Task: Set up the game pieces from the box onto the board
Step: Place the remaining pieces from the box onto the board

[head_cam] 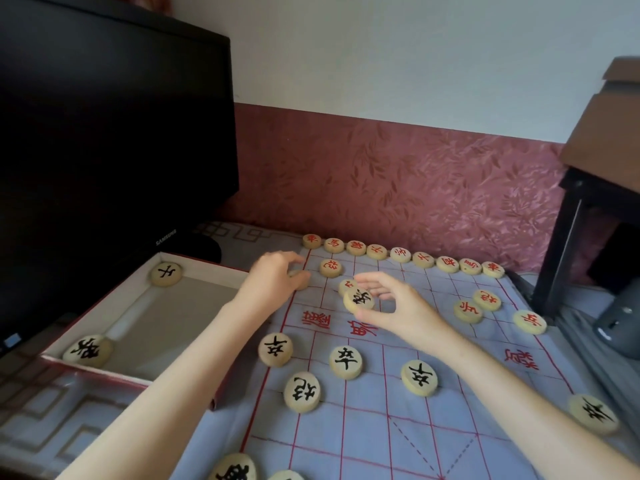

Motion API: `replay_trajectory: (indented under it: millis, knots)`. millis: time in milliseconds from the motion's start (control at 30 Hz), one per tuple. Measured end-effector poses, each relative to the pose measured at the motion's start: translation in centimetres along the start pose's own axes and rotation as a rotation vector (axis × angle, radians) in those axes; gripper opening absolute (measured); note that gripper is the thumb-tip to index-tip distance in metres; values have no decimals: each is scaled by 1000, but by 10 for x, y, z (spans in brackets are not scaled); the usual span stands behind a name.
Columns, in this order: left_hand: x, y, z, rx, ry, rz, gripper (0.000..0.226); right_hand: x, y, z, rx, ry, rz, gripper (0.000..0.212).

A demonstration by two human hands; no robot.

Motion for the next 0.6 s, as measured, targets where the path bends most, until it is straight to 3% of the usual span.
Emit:
replay_trajectory:
  millis: [167,367,600]
  knots:
    - [20,-5,-35,17,38,-76,27,-15,23,-69,-136,-28,-105,52]
    - [34,-7,-70,-8,58,-28,33,-30,50,-137,-238,-60,-130,54]
    - [35,-27,-105,36,58,-55,29,-30,73,-170,-264,-34,-146,57]
Point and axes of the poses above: each hand's wrist, its own z-axis towards the middle knuckle, its own y-axis out of the palm, x = y × z, the point moved 9 cm from there along z, towards the middle knuckle, and after that the axes turned 6 degrees about y, right-handed, at the moved point
